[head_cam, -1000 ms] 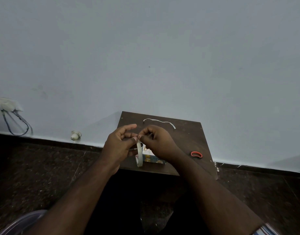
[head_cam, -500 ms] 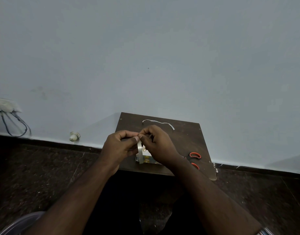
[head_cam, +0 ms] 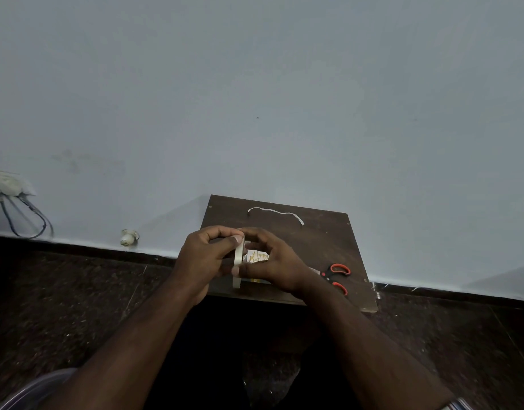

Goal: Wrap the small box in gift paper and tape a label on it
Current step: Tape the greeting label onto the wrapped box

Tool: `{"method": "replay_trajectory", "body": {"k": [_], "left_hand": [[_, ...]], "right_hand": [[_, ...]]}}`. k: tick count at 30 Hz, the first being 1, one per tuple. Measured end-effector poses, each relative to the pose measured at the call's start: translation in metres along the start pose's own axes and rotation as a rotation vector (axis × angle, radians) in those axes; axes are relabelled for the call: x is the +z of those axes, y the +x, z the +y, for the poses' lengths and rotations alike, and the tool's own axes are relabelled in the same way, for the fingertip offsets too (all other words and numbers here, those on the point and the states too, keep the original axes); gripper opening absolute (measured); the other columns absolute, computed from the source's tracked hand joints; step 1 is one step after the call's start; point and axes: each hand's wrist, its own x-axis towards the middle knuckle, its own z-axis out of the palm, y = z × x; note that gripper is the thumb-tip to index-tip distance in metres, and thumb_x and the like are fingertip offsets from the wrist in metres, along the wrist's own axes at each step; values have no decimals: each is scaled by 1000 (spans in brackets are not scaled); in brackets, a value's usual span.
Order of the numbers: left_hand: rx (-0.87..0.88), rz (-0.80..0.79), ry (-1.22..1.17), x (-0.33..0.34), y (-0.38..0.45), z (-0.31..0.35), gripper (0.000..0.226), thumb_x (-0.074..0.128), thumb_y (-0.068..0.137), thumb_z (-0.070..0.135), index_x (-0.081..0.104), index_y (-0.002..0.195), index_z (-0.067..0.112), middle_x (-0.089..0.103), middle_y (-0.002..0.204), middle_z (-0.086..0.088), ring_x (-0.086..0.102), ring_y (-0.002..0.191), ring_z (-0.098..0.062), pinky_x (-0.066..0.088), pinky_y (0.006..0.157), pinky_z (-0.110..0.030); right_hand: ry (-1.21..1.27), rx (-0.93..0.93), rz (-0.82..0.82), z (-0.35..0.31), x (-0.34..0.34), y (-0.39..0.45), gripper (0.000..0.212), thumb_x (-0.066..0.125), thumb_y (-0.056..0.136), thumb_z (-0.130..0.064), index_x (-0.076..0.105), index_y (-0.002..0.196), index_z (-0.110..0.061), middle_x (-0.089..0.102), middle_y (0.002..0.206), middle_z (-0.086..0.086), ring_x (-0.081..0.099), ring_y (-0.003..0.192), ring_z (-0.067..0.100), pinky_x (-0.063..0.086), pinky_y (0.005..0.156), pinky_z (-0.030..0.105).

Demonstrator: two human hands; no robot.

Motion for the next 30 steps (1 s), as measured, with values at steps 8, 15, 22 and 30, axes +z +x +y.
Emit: {"method": "replay_trajectory", "body": {"k": [8, 15, 22, 30], "left_hand": [[-22, -24, -18, -3, -3, 4, 7, 69, 92, 15, 76, 95, 16, 75, 101, -16, 74, 95, -31, 57, 61, -35], [-61, -52, -92, -3, -4, 7, 8, 69, 93, 16, 75, 96, 19, 74, 103, -11, 76, 92, -29, 60, 73, -44], [-34, -58, -72, -3, -3, 6, 9, 67, 95, 17, 74, 100, 21, 66, 107, -6, 76, 91, -26, 61, 74, -47], [28, -85, -57, -4, 0, 3, 30, 64, 93, -3, 69, 114, 18, 66, 91, -6, 76, 85, -28, 60, 64, -34]], "right_hand": [[43, 85, -4, 4, 6, 5, 59, 84, 65, -40, 67, 121, -33, 72, 113, -3, 69, 106, 20, 54, 96, 52], [94, 152, -53, 7, 6, 6, 54, 80, 70, -38, 68, 121, -29, 72, 111, 3, 70, 98, 18, 55, 83, 37], [78, 179, -92, 2, 1, 6, 49, 77, 77, -35, 67, 124, -30, 72, 100, -8, 66, 87, 2, 48, 75, 22], [13, 163, 13, 6, -22, 1, 45, 68, 95, -31, 58, 138, -24, 71, 107, -4, 67, 88, 6, 52, 69, 21]]}}
